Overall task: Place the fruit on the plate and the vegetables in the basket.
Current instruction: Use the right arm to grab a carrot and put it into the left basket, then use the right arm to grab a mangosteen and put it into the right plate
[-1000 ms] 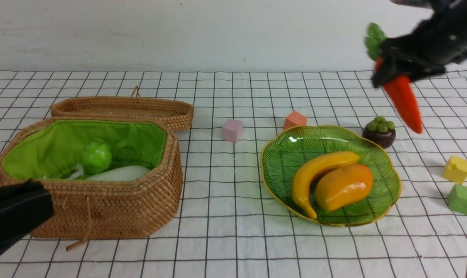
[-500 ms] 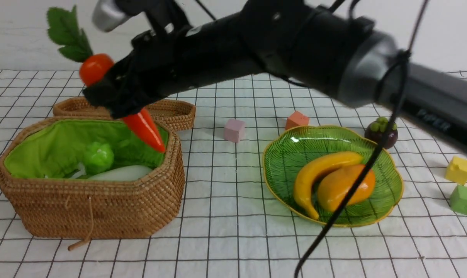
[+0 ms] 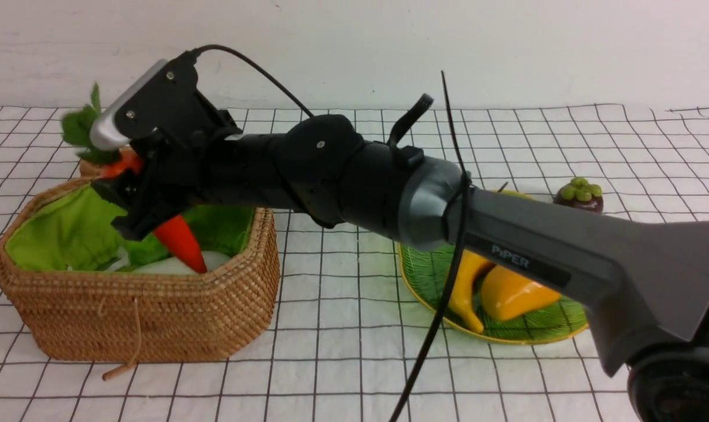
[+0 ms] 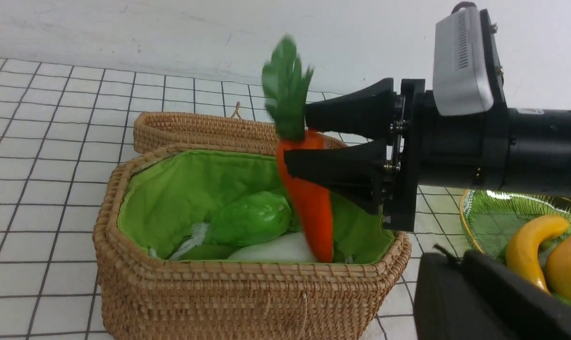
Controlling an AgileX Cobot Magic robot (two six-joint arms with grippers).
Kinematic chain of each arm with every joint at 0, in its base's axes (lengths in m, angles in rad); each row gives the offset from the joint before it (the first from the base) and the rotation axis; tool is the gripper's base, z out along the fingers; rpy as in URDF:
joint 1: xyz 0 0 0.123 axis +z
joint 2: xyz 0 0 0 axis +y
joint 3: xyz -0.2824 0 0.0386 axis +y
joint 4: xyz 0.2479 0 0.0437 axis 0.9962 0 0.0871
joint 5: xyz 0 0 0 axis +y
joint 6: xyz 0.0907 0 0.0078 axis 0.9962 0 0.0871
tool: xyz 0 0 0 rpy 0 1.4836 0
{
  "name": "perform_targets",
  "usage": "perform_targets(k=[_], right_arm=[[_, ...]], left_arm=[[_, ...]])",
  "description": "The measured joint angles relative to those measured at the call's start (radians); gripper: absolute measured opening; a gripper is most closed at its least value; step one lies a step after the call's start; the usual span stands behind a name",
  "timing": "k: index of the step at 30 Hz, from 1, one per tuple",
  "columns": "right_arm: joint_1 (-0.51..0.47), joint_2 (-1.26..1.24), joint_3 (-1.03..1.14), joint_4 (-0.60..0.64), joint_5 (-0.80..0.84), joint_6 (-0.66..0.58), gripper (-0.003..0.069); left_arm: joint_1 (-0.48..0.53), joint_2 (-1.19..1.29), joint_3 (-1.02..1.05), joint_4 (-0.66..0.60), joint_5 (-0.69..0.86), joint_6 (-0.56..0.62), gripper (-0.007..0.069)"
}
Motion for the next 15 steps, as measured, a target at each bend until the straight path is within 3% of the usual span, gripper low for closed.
perform_targets(k=[4,7,10,15], right_arm=[[-0.005,-0.031,0.000,-0.009,0.028,0.058,0.0673],[-0.014,-0.075,0.000,-0.085,0.109,0.200,0.0656],[-0.039,-0.145,0.000,-0.243,0.285,0.429,0.0573],[-0.095,-0.282,0.000,-0.692,0.608,0.879,0.0332]], left_arm=[[0.000,0.000,0.000,0.000,-0.002,0.000,0.0041],[0.000,0.000,0.000,0.000,-0.021,0.000,0.0041],[0.000,0.000,0.000,-0.001,-0.071,0.007,0.0041],[0.000,0.000,0.000,-0.030,-0.211,0.016,0.0043]])
